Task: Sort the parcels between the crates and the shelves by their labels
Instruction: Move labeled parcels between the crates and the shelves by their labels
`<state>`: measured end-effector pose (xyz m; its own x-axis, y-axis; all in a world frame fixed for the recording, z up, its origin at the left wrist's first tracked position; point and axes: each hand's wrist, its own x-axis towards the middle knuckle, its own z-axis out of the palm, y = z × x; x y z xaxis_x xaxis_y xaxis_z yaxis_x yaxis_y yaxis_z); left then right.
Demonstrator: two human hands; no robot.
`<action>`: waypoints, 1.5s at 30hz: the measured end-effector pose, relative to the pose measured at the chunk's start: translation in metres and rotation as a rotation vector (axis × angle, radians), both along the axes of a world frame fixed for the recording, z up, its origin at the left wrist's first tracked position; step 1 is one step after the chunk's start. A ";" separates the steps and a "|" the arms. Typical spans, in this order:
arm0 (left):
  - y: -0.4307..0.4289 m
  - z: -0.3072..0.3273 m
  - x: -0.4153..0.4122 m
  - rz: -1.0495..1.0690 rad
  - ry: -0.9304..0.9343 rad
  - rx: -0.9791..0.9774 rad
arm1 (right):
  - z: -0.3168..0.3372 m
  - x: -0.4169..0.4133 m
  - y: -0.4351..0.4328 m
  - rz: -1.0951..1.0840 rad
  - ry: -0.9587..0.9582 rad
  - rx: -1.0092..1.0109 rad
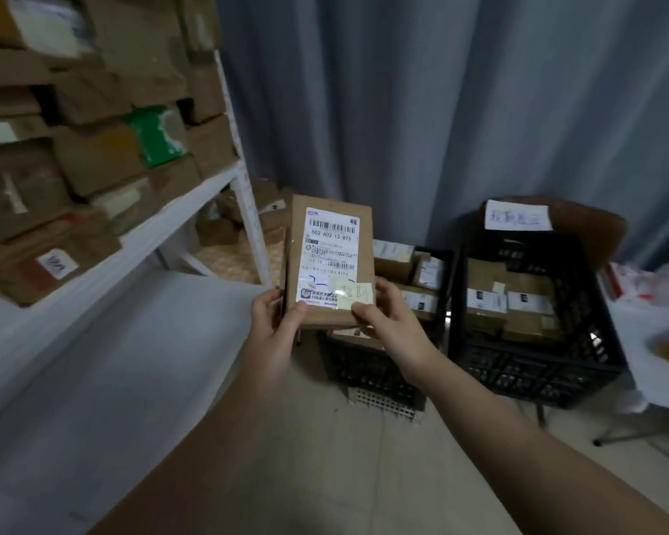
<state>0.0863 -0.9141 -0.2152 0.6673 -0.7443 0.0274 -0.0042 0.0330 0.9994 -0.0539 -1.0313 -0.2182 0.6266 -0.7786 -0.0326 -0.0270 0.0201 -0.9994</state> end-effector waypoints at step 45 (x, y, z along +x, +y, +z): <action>-0.399 -0.269 -0.013 -0.426 -0.183 0.918 | -0.272 -0.024 -0.374 0.012 0.614 0.335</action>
<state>0.0735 -1.3130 -0.4837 0.3856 -0.7035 -0.5970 -0.3254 -0.7092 0.6255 -0.0776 -1.4053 -0.4900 0.4260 -0.6579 -0.6210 -0.5873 0.3211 -0.7430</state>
